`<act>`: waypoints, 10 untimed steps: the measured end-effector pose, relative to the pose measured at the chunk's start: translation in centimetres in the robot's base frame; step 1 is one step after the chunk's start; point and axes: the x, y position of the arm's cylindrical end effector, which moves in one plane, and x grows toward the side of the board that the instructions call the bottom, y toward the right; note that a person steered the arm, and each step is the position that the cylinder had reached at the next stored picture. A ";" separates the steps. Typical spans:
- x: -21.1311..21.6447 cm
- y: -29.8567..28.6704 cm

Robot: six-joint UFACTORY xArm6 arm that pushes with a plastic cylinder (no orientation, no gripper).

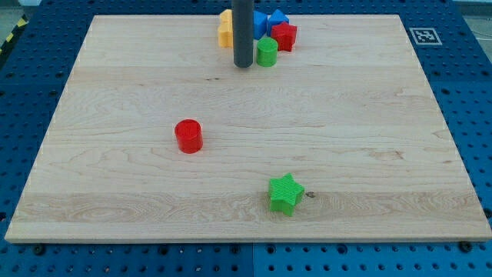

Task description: Move the green circle to the left of the red star

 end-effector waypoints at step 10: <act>-3.5 4.1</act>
